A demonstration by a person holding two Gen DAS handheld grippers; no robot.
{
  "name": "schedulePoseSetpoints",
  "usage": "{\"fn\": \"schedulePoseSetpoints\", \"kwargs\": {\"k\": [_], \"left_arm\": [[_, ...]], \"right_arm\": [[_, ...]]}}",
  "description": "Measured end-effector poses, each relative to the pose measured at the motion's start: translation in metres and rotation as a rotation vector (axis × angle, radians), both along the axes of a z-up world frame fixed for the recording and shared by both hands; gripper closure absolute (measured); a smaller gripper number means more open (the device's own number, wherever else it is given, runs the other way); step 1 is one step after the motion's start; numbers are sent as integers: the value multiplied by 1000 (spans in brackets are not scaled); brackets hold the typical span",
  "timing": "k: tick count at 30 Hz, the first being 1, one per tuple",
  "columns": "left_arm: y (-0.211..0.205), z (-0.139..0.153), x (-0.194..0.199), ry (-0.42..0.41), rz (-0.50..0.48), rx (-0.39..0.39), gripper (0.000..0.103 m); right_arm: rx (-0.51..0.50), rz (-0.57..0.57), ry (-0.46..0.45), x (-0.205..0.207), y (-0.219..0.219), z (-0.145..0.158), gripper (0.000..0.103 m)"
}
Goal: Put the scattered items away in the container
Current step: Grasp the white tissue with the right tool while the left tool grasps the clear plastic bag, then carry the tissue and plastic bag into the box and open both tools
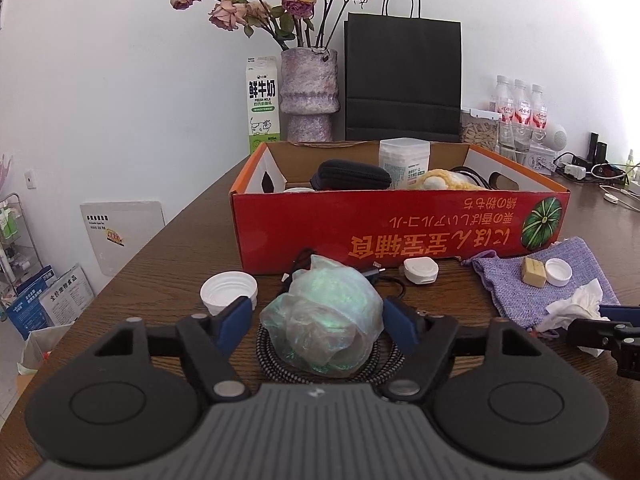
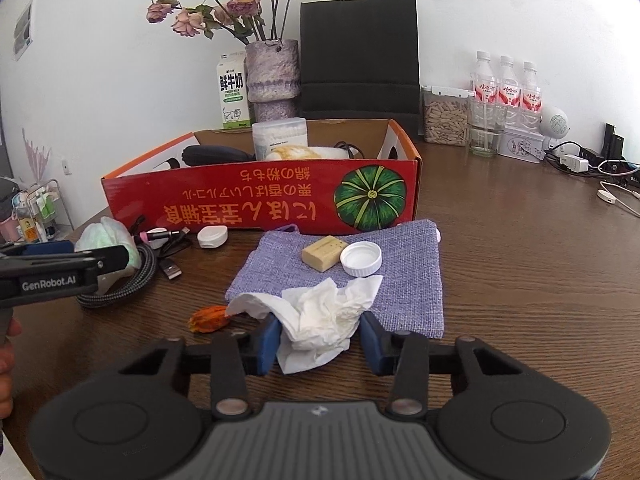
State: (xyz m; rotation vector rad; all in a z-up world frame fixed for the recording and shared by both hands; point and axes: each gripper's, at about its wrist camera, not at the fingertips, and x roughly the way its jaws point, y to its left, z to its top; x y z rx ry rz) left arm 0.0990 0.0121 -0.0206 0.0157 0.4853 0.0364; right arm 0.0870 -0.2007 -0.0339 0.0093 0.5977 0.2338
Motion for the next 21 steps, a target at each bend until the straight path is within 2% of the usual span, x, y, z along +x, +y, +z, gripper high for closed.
{"fn": "schedulePoseSetpoints", "kwargs": {"k": [6,13,21], "left_arm": [[0,0,-2,-17,-11,-18,62],[-8,2,-9,-60,-13,33,67],[-7,6,-13,-66,-25,2,67]], "right_arm": [[10,4,-34,-5,0,1,80],[3,12,-50,-7,0,2,83],[19,10,-84,-12,-2,4,83]]}}
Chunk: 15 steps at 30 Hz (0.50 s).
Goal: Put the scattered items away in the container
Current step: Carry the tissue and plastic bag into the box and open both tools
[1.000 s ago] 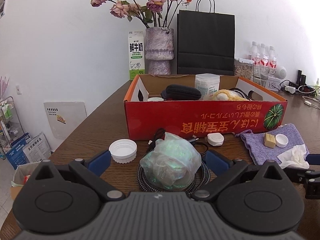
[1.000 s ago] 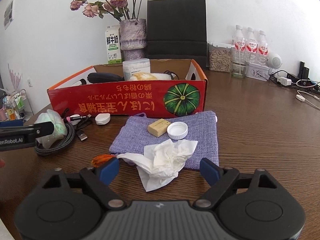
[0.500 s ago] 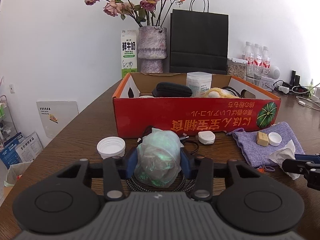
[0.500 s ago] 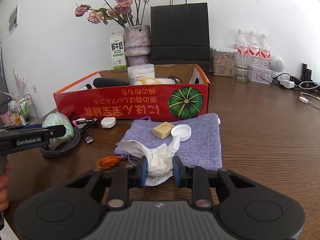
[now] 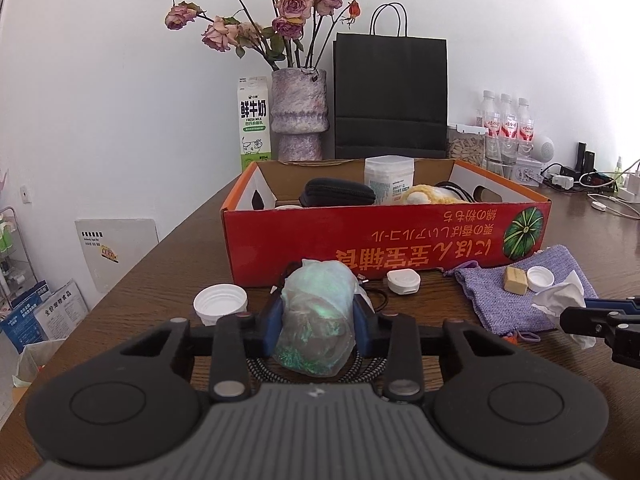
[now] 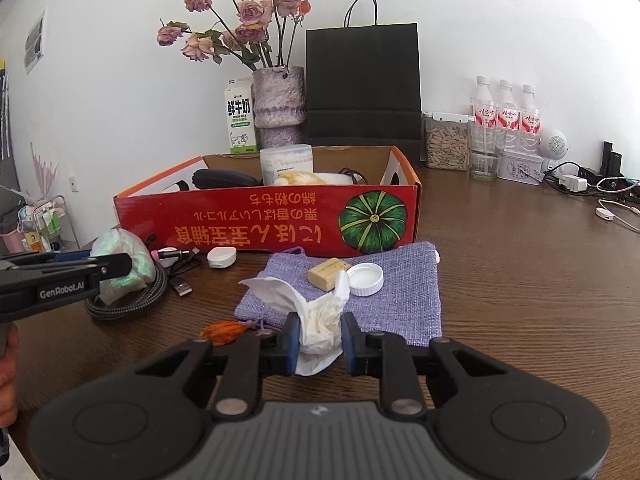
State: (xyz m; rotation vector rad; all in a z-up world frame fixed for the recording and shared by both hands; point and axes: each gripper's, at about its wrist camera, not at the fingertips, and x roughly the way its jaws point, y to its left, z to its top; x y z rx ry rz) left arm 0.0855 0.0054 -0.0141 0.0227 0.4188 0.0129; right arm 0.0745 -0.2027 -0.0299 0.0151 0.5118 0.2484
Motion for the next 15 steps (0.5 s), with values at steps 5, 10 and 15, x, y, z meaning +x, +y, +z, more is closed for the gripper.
{"fn": "schedulePoseSetpoints", "kwargs": {"k": [5,10,15], "left_arm": [[2,22,-8,-78,-7,-13,67],[2,46,-1,-151,-3,-25,67],[4,63,20,-194,27,-46,67]], "right_arm": [[27,12,-23,0,-2,11,83],[34,25,-101,4,0,37,83],[46,44,-174,23,9,66,83]]}}
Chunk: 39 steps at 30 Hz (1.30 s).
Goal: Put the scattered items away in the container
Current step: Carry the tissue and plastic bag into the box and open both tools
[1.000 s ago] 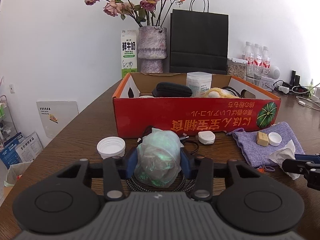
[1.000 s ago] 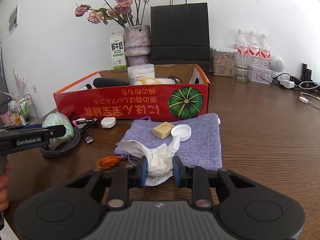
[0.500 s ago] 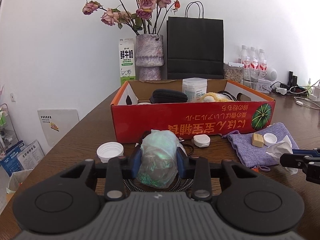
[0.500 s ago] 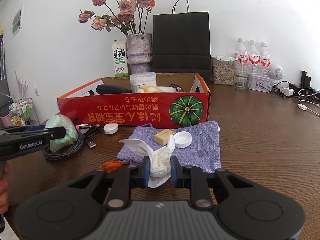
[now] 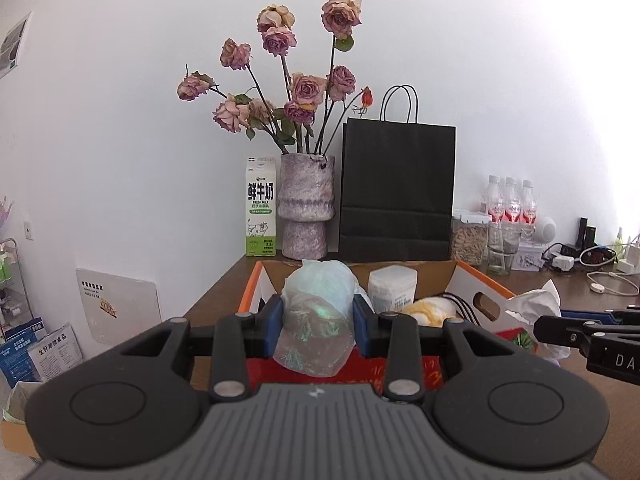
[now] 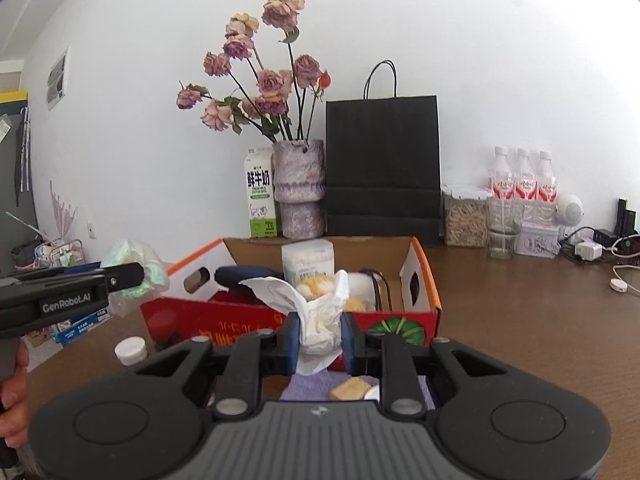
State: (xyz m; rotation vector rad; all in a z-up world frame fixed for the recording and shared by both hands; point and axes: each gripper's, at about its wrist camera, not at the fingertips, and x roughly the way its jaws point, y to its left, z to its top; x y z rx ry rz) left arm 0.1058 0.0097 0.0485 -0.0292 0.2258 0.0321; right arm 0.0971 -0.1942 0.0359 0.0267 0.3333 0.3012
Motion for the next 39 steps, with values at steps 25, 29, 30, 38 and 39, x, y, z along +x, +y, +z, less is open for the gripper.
{"fn": "schedulePoseSetpoints", "kwargs": {"k": [25,29,30,38,39], "left_arm": [[33,-29,117,156,120,-141,67],[31,-33,115,162,117,-132,66],[31,-34,115,167,116,-132,66],[25,-37,113,164,109,-100,65],[24,-38,113,163,109,-95,64]], "right_arm": [[59,90,120,140,72,-15,83],[32,90,122,139,77,-19,83],[25,90,121,139,78,-21,83],[14,97,137,136,78,-25,83],[14,99,136,135,78,-25,82]]}}
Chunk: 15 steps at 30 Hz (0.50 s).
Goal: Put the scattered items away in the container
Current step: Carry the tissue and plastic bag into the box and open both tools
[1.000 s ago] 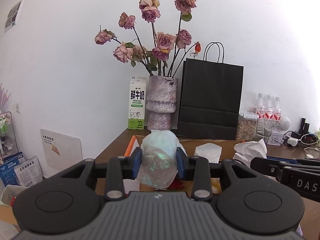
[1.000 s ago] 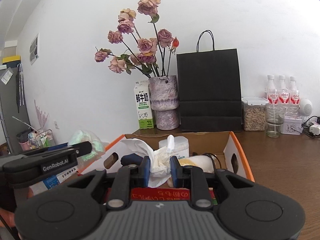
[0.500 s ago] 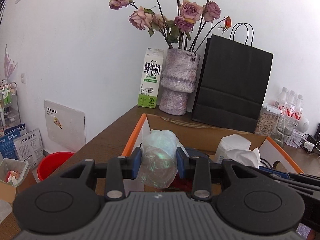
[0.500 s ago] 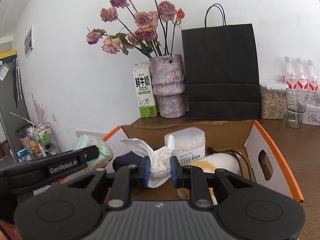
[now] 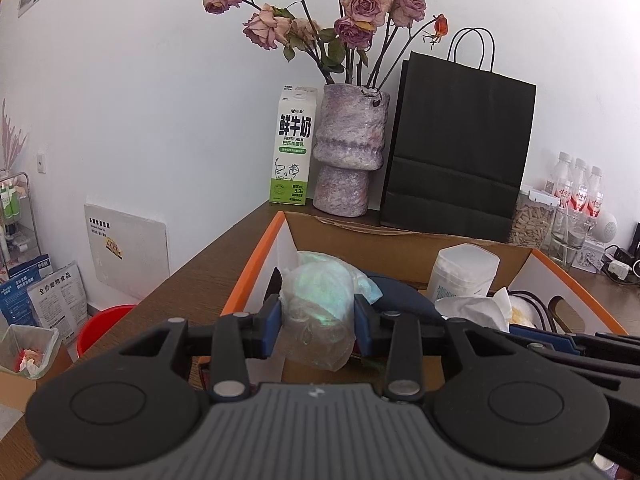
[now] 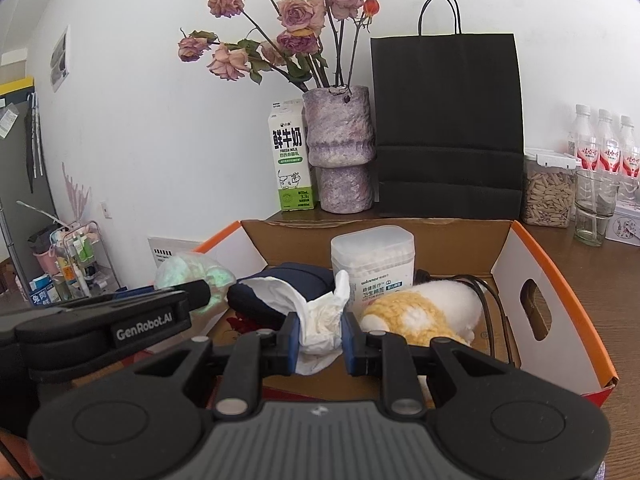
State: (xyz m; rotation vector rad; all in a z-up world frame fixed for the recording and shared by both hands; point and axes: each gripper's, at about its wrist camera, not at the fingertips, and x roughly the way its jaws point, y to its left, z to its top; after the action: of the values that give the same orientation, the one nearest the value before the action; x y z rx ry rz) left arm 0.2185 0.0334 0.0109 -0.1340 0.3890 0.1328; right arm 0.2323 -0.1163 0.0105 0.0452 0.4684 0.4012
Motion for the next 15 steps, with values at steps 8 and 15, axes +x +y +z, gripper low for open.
{"fn": "schedulePoseSetpoints", "kwargs": {"k": [8,15], "left_arm": [[-2,1,-8,-23,12,26,31],[1,11,-25,-155,77,30,0]], "right_arm": [[-4,-11,0,-3,-4,-1,57],[40,-81,-83,-13,-25,10,5]]}}
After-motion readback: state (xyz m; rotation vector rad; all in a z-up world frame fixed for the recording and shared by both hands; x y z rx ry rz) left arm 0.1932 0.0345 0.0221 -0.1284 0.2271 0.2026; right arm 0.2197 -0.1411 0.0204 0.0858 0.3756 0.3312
